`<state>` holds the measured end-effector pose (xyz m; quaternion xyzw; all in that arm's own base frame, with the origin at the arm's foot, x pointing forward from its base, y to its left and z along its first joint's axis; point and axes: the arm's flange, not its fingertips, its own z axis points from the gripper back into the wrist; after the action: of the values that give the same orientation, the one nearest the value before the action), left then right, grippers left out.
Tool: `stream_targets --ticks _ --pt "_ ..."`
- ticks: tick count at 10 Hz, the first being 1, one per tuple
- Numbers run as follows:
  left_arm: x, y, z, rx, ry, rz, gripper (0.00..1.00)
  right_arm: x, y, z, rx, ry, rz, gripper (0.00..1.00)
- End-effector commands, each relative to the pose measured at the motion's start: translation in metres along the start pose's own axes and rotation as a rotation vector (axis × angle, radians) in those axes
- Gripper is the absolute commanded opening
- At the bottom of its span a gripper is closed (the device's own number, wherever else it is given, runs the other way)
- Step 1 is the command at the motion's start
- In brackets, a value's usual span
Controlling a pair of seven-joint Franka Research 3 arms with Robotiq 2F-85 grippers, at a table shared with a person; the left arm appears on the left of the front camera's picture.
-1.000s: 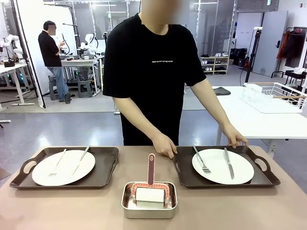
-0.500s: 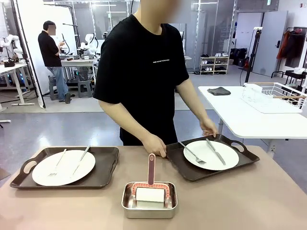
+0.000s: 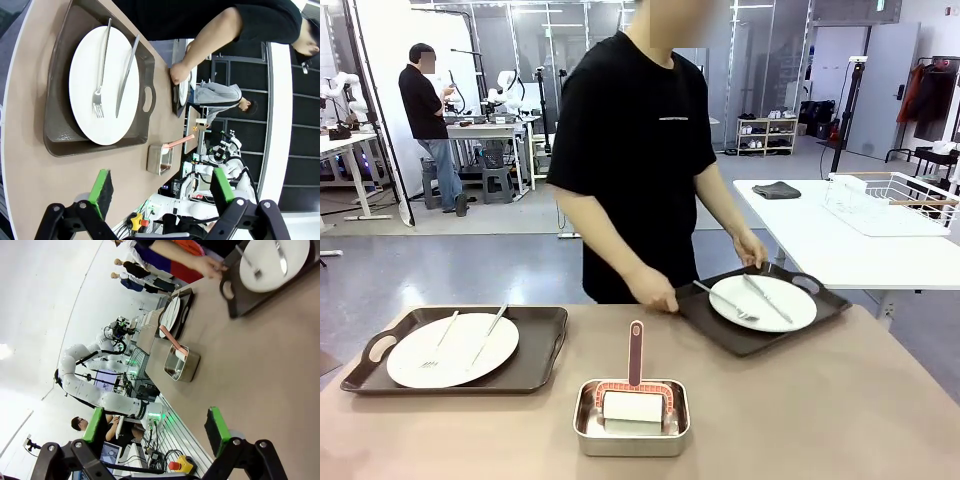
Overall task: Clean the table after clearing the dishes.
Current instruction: When the left (or right) Handle tray is removed, use the left hand (or right hand) to clean the left (or right) side of the table with the Lint Roller.
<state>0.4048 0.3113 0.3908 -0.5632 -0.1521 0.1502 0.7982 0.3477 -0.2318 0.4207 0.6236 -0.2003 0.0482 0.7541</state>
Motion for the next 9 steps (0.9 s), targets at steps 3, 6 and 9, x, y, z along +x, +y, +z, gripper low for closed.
stream_targets --ticks 3,6,9 --pt "-0.0022 0.0006 0.0018 -0.003 -0.002 0.001 1.00 -0.0001 0.0030 0.0000 0.003 -0.001 -0.003 1.00" --pt "-0.0022 0.0006 0.0018 -0.003 -0.002 0.001 1.00 -0.0001 0.0030 0.0000 0.003 -0.001 -0.003 1.00" --pt "-0.0022 0.0006 0.0018 -0.003 -0.002 0.001 1.00 -0.0001 0.0030 0.0000 0.003 -0.001 -0.003 1.00"
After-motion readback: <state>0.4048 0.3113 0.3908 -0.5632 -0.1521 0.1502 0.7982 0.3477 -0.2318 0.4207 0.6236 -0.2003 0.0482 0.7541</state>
